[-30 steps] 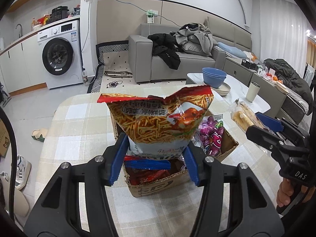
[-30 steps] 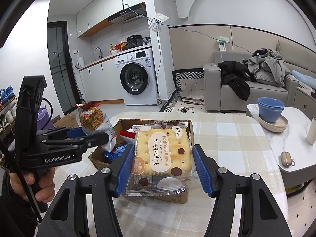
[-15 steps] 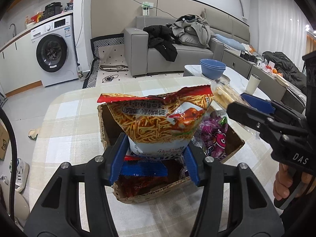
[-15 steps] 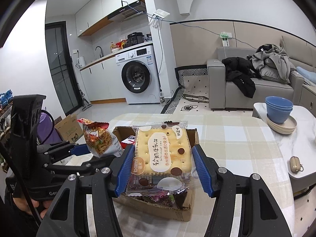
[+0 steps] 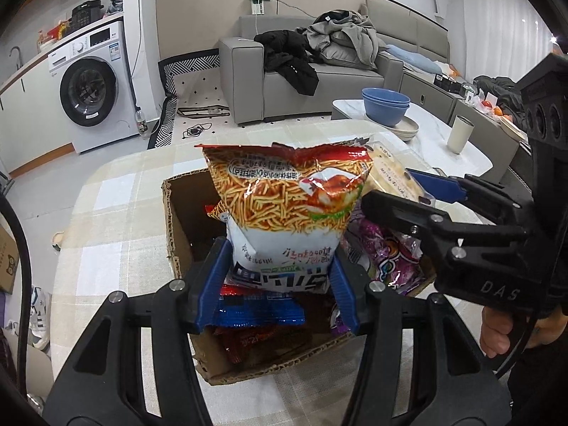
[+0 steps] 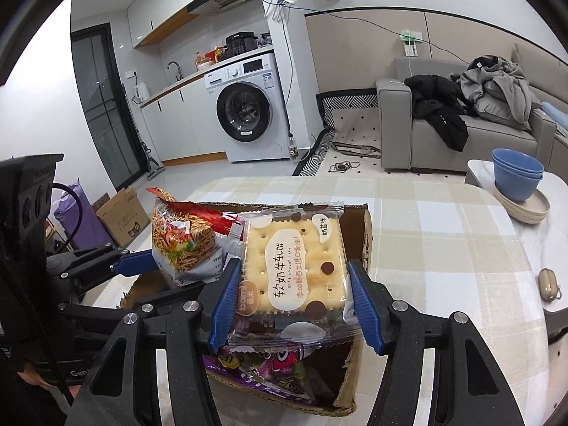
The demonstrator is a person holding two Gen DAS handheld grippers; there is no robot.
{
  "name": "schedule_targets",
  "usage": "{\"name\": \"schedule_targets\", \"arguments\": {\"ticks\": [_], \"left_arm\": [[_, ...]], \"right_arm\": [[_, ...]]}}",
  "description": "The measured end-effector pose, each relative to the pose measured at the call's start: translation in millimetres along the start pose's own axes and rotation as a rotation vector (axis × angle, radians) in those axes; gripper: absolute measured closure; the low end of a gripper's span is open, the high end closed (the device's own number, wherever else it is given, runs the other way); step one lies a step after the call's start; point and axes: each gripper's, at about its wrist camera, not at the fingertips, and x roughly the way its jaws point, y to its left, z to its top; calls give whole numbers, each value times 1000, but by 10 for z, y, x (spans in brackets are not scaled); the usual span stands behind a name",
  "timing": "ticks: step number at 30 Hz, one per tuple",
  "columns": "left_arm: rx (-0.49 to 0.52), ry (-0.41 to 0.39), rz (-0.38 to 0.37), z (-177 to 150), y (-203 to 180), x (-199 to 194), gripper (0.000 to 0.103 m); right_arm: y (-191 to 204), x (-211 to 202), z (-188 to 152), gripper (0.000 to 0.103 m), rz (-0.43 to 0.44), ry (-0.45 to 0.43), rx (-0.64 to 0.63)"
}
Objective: Organize snacks
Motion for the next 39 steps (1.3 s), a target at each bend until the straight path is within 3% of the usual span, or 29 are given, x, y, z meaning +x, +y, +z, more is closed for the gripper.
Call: {"name": "schedule_targets", "arguments": {"ticks": [7,11,16,25,28,39], "left_arm": [[-13,29,-14,27,25,128,47],[-14,36,-10,9,37,149,39],[-20,26,2,-27,65,83,26],[-20,-17,-2,-222,71,-232,19],[-29,-44,-1,-343,98,-399,1],[-65,-162,12,-872,202,-1003,1]], "right_arm": [[5,-57,-10,42,5,-14,-25],[-51,-165,-3,27,23,-35,-6],[-79,-316,-9,17,1,-70,-5],[-29,-479,-129,2,-17,-69,-55],[-10,-555,-186,1,-6,-96,-57],[123,-893,-584,0,10,-201,-73]]}}
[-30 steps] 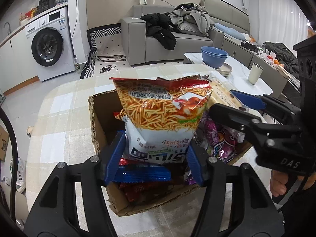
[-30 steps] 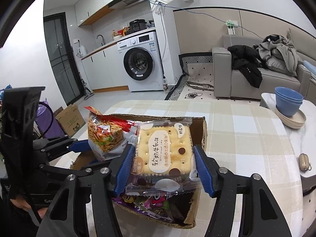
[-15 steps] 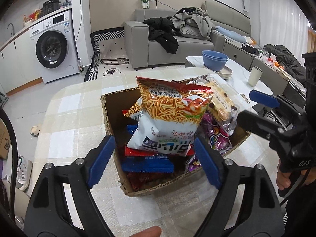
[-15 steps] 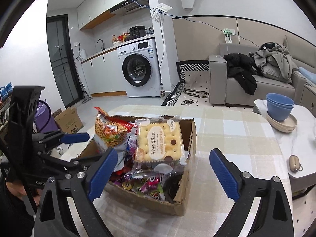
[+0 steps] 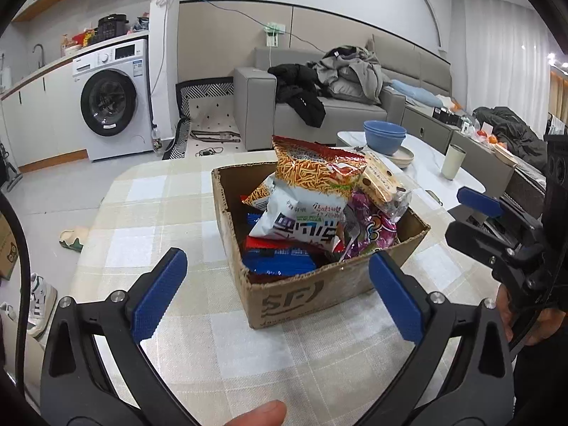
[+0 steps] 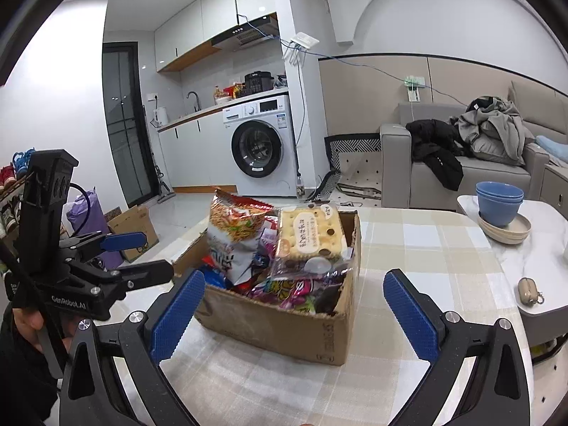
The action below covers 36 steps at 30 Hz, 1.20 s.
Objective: Organize snacks
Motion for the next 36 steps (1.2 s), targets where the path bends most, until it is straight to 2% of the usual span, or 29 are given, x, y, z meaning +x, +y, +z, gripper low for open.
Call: {"name": "schedule_targets", "arguments": {"ticks": [5,11,28,36], "left_arm": [[-29,-46,-6,-267,69,-279,1],[-19,-83,-5,-426,60,-428,1],[-33,-125,-6,-638,52,-167,1],[-8,-117,23,-705,2,-47,1]], "right_arm": [[72,-200,-184,0,16,-57,4],[93,-302,-364,0,6,-87,11],[108,-225,-625,0,4,-48,-22],[32,-348,-652,0,-2,-100,0]]}}
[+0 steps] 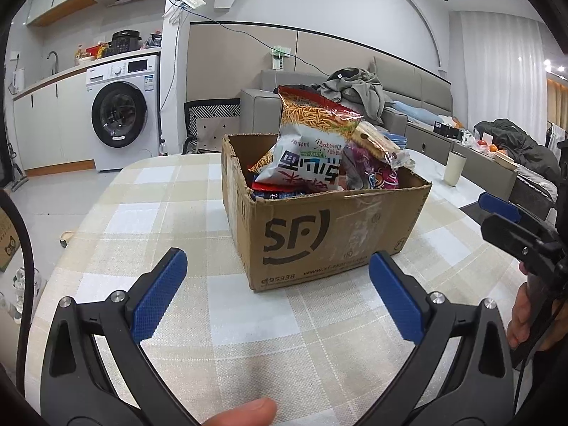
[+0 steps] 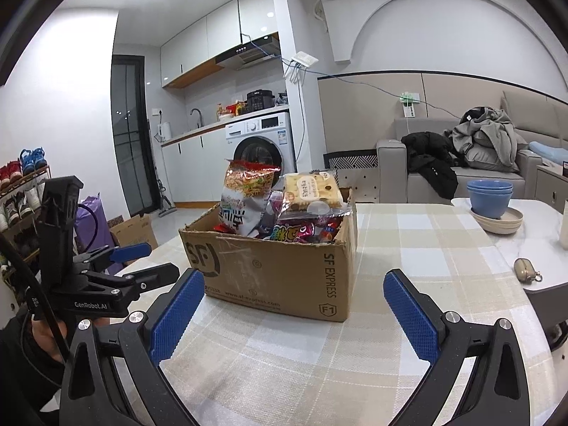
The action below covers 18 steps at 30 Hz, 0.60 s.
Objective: Organize snacks
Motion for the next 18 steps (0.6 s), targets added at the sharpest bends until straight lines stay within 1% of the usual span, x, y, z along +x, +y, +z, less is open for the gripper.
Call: {"name": "schedule_targets", "arguments": {"ticks": [7,13,18], "left_arm": [[-14,-3,2,-21,22,23,1],[12,-19,6,-42,-42,-3,1],[24,-22,5,-51,-67,-4,1]], "right_arm": [[37,-23,6,0,-12,-12,-22],[106,-27,-4,0,-13,-14,-58],[116,-30,-4,0,-4,-16,-64]]}}
